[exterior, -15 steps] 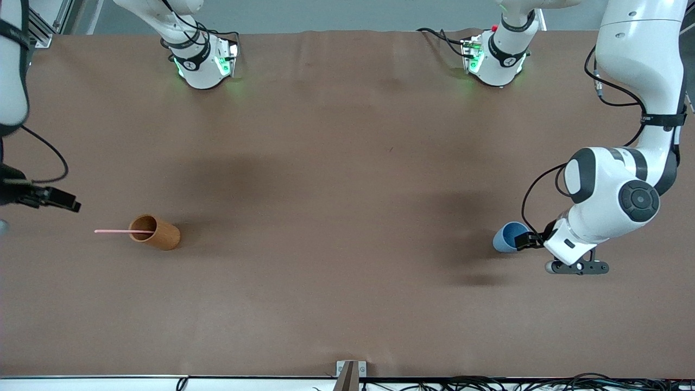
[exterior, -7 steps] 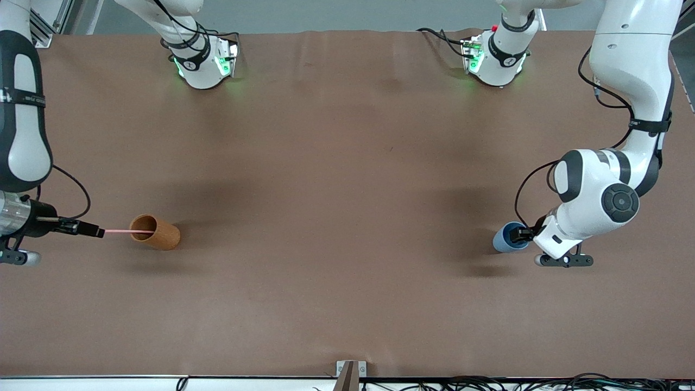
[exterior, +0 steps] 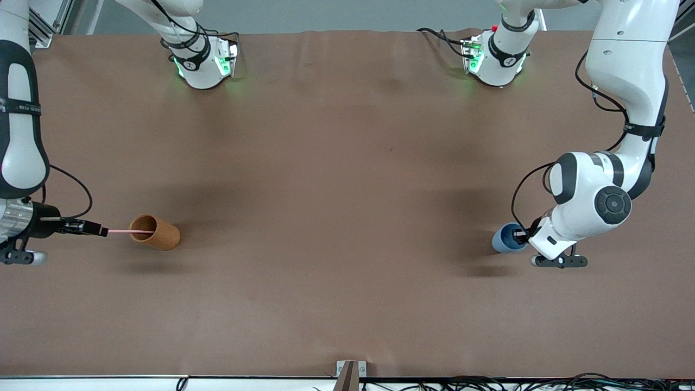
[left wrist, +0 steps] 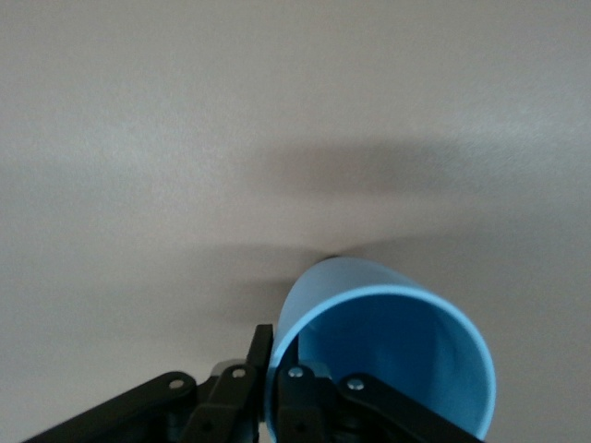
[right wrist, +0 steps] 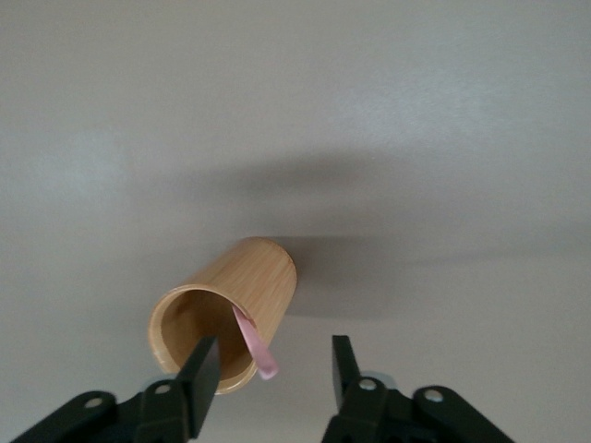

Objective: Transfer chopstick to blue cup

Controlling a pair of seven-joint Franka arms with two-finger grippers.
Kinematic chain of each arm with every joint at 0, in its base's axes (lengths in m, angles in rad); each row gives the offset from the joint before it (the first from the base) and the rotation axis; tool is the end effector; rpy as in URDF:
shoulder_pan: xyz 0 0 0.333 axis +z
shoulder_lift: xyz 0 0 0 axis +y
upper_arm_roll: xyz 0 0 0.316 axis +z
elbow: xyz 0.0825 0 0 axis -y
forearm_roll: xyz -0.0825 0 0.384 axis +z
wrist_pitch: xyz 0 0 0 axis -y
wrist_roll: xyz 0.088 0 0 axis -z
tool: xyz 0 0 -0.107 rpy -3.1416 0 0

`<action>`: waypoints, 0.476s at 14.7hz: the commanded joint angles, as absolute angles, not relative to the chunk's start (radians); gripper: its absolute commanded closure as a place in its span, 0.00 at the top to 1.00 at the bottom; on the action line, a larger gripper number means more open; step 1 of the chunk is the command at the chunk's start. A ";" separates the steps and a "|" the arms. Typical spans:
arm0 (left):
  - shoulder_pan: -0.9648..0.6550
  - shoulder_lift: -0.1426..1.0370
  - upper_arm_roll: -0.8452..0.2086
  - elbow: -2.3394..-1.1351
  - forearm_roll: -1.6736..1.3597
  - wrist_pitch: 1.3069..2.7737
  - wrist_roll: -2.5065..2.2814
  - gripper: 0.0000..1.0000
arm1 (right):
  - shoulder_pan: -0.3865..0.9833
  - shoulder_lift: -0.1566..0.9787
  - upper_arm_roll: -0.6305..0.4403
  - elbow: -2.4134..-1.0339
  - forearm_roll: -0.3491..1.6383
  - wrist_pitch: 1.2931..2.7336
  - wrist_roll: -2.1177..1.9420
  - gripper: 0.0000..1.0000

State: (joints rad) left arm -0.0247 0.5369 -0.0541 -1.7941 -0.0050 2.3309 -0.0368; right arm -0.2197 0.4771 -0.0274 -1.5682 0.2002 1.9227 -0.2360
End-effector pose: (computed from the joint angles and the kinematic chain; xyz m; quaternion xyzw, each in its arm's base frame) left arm 0.6539 -0.0490 0.2510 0.9998 -0.0155 -0.0006 0.0156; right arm 0.6561 -0.1487 0.3580 -0.9935 0.0445 0.0386 0.0972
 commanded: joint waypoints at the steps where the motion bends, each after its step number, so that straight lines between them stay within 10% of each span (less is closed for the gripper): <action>1: -0.053 0.488 -0.073 -1.754 -0.015 2.310 -0.046 0.00 | -0.242 0.482 -0.015 -1.574 0.280 1.921 -0.291 0.48; 7: -0.213 0.479 -0.110 -1.628 -0.018 2.175 -0.436 0.00 | -0.259 0.485 -0.015 -1.574 0.293 1.921 -0.295 0.35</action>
State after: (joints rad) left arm -0.1558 0.4731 -0.1071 -1.6439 -0.0056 2.1923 -0.3087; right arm -0.2377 0.4927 -0.0281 -1.5677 0.2687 1.9232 -0.2756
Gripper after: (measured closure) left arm 0.952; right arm 0.626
